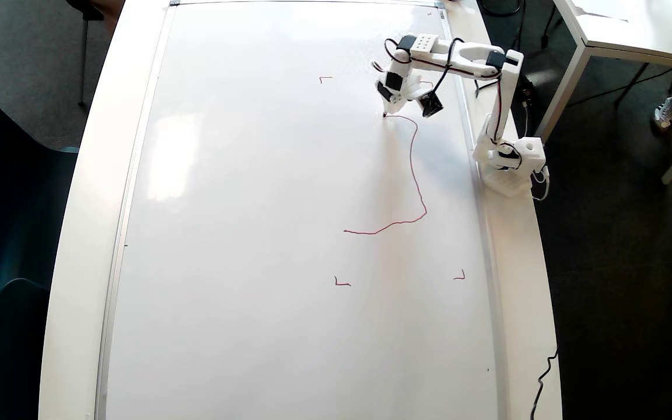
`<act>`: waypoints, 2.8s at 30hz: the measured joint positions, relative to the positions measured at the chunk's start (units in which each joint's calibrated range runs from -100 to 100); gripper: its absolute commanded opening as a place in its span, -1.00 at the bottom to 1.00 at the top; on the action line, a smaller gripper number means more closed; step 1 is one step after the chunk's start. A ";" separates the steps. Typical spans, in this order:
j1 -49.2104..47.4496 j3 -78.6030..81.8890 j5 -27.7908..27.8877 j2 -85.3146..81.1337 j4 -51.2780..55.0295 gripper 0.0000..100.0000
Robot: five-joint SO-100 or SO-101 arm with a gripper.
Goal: Draw on a whiteboard a robot head using a pen attached to the gripper
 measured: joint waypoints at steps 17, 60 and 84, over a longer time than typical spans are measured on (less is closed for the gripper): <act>-4.07 -30.52 -2.11 19.31 0.00 -0.99; -43.51 -40.38 -19.92 26.68 3.89 -0.99; -41.18 -45.13 -19.45 10.08 25.08 -0.98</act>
